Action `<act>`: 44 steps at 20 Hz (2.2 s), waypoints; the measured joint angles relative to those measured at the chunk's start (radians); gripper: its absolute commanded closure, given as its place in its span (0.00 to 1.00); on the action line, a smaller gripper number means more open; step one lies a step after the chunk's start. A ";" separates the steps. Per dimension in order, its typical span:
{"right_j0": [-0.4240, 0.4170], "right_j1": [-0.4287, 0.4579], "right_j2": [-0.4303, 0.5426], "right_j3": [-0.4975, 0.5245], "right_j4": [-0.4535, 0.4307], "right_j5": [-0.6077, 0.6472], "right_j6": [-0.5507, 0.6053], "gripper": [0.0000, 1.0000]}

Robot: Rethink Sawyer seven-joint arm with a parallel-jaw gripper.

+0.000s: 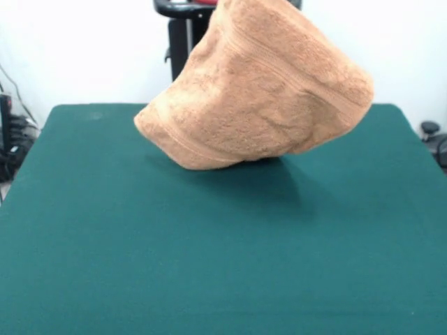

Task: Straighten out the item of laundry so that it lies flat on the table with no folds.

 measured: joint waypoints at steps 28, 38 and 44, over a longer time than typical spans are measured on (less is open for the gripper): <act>-0.260 -0.260 0.166 -0.115 -0.102 0.371 0.000 1.00; -0.419 -0.291 0.275 -0.128 -0.112 0.372 0.000 1.00; -0.499 -0.304 0.347 -0.128 -0.140 0.372 0.000 1.00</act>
